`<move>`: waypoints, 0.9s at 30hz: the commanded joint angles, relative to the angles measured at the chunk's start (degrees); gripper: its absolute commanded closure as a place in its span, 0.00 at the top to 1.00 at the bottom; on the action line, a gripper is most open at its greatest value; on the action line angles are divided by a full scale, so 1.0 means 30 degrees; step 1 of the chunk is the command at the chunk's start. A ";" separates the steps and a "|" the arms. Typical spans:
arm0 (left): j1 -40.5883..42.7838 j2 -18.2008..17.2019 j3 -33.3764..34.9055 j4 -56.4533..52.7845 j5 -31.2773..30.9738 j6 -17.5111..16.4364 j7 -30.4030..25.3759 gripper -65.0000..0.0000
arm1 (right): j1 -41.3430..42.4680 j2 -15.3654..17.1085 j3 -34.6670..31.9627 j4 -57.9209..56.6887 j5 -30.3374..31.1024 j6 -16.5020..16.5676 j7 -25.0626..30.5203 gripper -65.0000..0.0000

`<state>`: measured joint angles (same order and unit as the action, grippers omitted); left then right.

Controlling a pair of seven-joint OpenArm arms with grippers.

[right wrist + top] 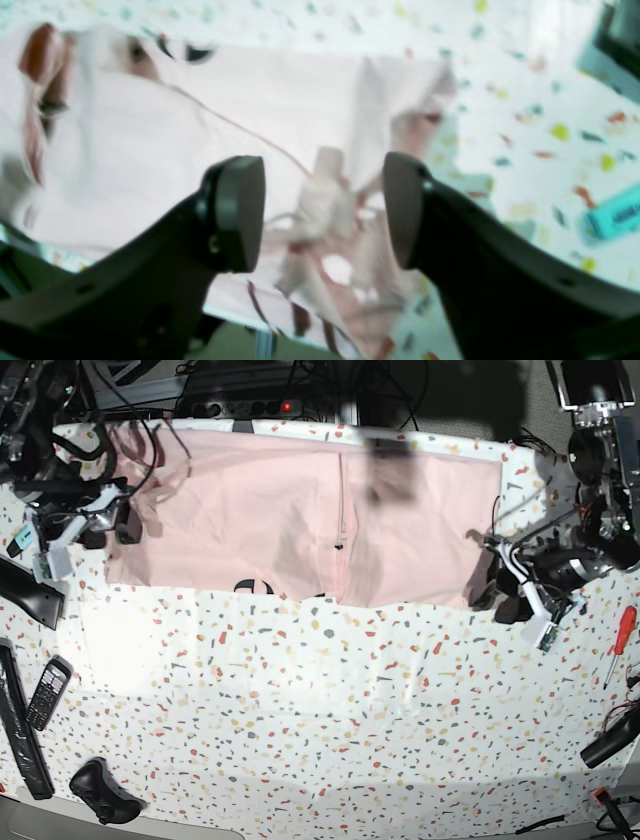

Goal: Fold the T-shirt properly
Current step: 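Release the folded end and raise the left gripper away, then grasp the strip's other end with the right gripper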

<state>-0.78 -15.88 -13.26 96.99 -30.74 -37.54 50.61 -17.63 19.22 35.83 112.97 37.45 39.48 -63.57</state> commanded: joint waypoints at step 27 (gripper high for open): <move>-0.0066 -0.0168 -0.0146 0.0321 0.4248 0.2098 -0.1916 0.40 | 0.3169 0.1996 -0.0481 -1.0426 0.3038 0.0172 -0.0262 0.58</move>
<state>-0.16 -15.88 -13.45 96.99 -17.52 -31.27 46.26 -8.71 24.16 34.24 81.10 45.58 39.62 -64.60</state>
